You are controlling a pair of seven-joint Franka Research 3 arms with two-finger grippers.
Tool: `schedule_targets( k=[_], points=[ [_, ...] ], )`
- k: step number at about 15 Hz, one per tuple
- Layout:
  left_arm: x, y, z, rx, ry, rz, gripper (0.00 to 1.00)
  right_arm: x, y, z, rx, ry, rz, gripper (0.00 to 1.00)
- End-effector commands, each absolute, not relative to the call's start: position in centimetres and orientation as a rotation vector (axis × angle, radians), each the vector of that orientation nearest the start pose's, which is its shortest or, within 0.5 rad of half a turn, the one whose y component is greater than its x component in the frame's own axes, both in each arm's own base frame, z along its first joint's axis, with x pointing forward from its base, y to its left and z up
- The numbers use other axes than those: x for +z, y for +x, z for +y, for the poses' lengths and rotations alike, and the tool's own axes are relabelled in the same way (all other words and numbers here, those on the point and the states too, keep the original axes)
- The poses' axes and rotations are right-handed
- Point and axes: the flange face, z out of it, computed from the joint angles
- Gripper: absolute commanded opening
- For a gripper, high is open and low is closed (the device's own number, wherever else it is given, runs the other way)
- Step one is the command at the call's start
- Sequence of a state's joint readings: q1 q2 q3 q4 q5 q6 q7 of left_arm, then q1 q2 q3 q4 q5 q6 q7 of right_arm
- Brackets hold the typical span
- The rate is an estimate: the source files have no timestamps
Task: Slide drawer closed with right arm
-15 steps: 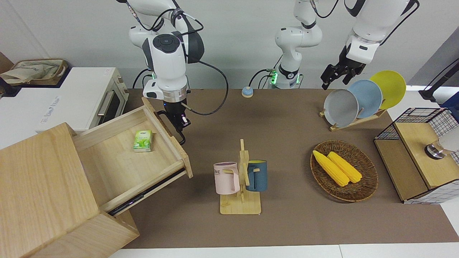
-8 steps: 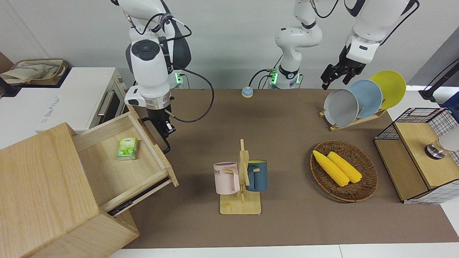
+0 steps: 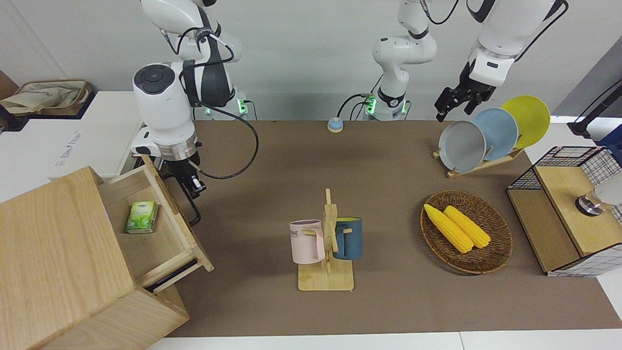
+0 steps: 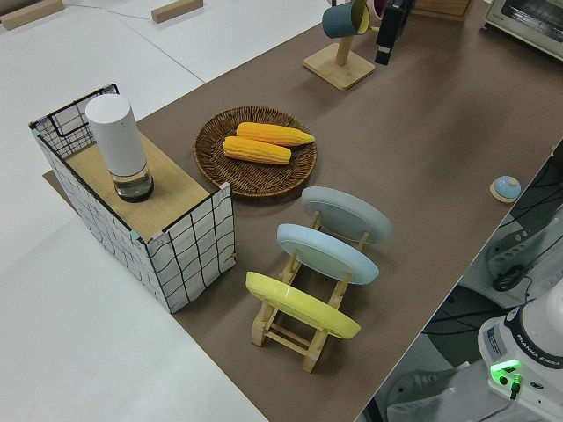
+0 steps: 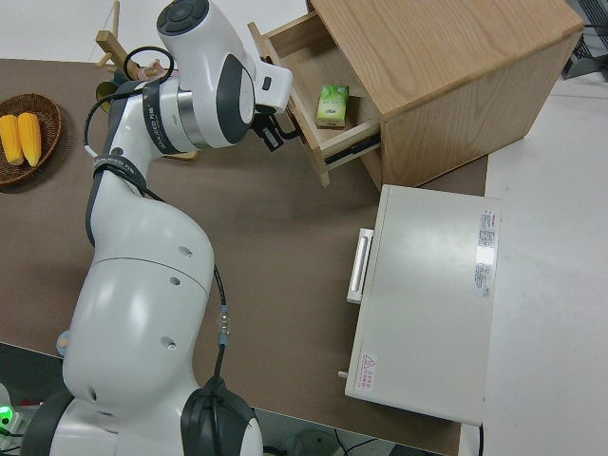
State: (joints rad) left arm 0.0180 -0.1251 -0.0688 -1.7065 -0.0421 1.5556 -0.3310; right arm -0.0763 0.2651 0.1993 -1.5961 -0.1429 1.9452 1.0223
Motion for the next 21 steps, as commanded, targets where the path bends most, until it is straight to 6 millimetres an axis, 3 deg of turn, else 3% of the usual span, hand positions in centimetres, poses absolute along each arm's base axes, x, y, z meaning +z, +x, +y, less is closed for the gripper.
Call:
schedule_targets(
  k=[1, 12, 17, 21],
  points=[
    [63.1, 50.8, -3.1, 0.056, -3.14, -0.434, 0.99, 49.5, 67.2, 2.5, -0.238, -2.864, 1.309, 0.0],
    [63.1, 50.8, -3.1, 0.056, -3.14, -0.434, 0.99, 48.8, 69.5, -6.1, -0.365, -2.847, 1.315, 0.0],
    [63.1, 50.7, -3.1, 0.058, -3.139, -0.434, 0.99, 48.7, 70.1, -7.0, -0.383, -2.85, 1.314, 0.0],
    [63.1, 50.7, -3.1, 0.058, -3.139, -0.434, 0.99, 49.0, 69.9, -5.0, -0.379, -2.884, 1.267, 0.0]
  ],
)
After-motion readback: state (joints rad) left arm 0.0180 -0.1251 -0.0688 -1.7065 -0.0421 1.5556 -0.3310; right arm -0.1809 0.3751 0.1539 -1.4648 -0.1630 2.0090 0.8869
